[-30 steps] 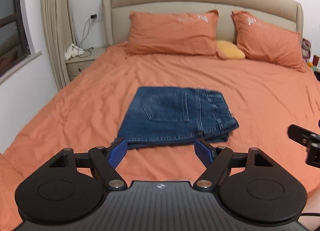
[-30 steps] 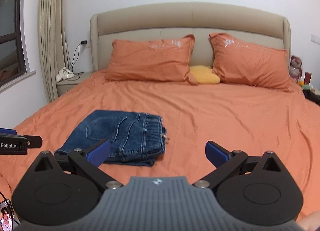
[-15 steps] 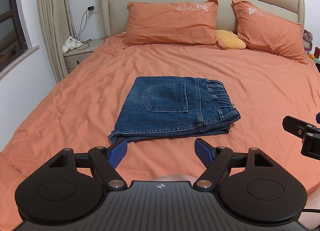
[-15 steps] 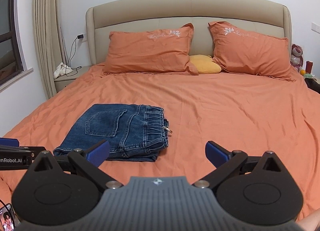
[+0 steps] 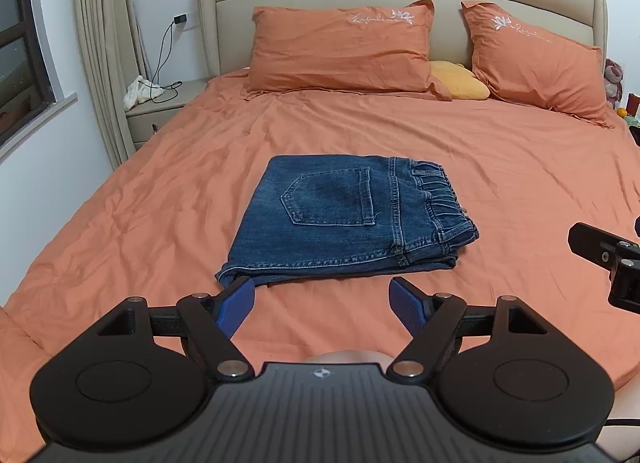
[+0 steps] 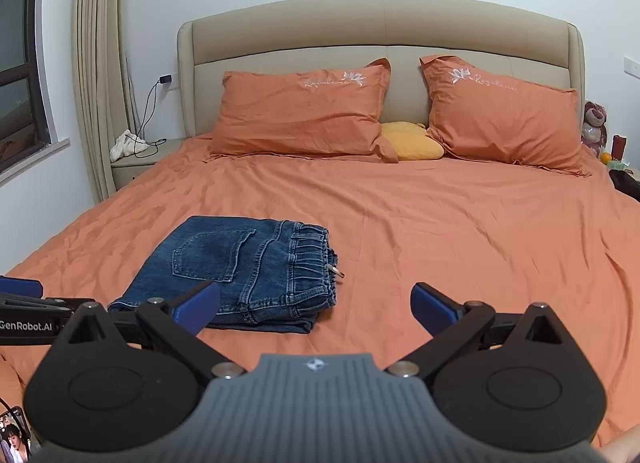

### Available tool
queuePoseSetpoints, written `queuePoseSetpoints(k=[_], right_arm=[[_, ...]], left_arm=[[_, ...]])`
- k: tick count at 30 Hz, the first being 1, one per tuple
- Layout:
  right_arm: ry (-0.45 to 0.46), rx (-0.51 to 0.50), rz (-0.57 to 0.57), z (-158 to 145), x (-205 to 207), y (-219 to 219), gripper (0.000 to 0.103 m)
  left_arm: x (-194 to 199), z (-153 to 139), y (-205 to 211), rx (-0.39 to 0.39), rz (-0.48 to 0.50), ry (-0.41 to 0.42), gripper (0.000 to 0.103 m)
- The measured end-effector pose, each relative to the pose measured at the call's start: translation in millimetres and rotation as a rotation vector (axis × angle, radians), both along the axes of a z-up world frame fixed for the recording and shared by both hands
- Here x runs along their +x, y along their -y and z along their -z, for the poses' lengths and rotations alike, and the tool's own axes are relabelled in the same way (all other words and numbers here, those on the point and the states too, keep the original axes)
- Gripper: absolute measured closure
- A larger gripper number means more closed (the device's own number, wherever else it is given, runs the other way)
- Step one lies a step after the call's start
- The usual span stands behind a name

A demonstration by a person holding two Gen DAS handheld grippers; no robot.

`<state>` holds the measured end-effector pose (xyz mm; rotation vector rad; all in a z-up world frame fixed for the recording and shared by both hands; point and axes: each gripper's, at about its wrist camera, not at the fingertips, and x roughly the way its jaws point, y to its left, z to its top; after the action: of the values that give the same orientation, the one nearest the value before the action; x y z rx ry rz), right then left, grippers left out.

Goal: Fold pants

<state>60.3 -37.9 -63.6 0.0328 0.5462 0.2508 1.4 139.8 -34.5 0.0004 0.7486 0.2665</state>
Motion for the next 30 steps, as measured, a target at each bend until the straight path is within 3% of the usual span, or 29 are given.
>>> queuePoseSetpoints(k=[30], right_arm=[[-0.004, 0.020, 0.004, 0.5, -3.4, 2.9, 0.005]], left_arm=[[-1.9, -1.1, 0.8, 0.006, 0.000, 0.001, 0.013]])
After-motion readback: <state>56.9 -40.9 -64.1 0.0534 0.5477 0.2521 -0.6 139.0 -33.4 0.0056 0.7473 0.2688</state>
